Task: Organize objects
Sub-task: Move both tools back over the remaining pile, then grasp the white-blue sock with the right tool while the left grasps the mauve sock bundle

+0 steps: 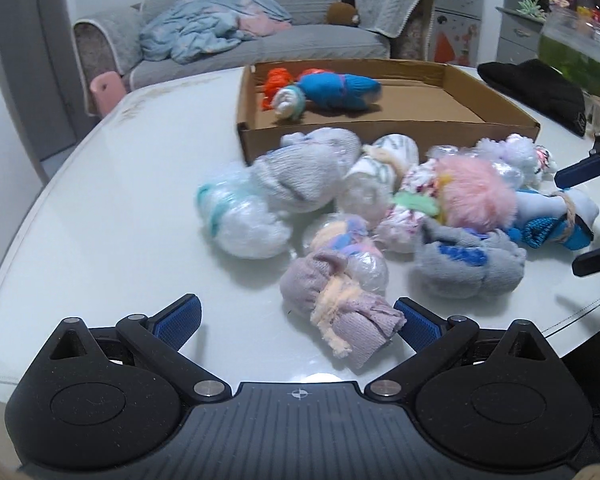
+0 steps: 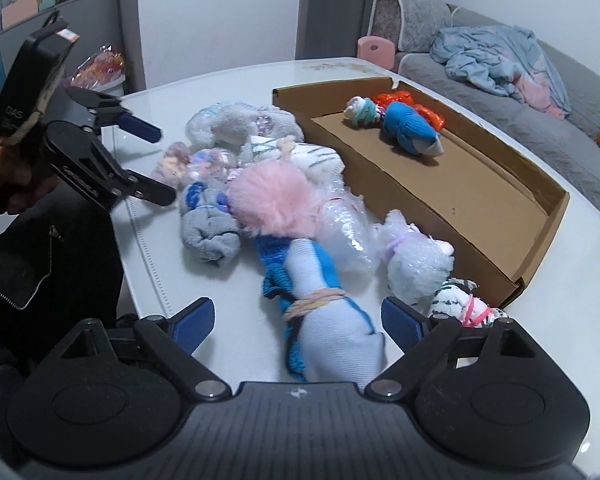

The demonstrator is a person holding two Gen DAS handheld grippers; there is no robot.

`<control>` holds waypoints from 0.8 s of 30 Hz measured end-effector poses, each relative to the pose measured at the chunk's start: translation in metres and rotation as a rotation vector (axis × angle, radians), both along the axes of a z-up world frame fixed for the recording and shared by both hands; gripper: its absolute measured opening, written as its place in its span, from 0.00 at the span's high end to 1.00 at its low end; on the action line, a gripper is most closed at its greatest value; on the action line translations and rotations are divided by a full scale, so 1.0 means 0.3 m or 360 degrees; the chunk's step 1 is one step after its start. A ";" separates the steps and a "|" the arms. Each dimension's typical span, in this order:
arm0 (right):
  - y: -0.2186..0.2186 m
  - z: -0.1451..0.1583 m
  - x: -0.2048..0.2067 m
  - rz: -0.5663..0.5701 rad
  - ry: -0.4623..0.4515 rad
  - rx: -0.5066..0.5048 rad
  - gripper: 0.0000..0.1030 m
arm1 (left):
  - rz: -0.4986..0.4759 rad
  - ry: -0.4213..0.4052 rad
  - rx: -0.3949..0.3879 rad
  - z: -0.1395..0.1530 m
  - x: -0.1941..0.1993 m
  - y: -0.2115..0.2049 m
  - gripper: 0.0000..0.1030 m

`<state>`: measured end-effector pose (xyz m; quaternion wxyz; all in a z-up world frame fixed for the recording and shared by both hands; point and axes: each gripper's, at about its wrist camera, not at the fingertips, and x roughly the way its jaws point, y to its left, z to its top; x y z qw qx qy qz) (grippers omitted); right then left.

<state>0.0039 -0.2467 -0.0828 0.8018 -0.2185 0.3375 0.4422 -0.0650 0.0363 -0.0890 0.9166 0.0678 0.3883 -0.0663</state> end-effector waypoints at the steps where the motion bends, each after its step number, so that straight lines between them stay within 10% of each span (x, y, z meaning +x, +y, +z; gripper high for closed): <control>1: -0.001 -0.007 0.011 -0.0008 0.0007 0.0008 0.18 | 0.0001 -0.0003 -0.0004 0.000 -0.005 0.006 0.01; 11: 0.010 -0.050 0.042 -0.0007 0.0025 -0.0029 0.42 | -0.0039 -0.0055 -0.0025 -0.015 0.004 -0.035 0.06; 18: 0.003 -0.051 0.022 -0.0011 0.0043 -0.0002 0.52 | -0.0010 -0.0075 -0.0103 -0.002 -0.012 -0.027 0.45; 24: -0.016 -0.050 0.000 -0.0077 0.0068 0.0042 0.55 | -0.0003 -0.0065 -0.0108 0.005 -0.030 -0.022 0.48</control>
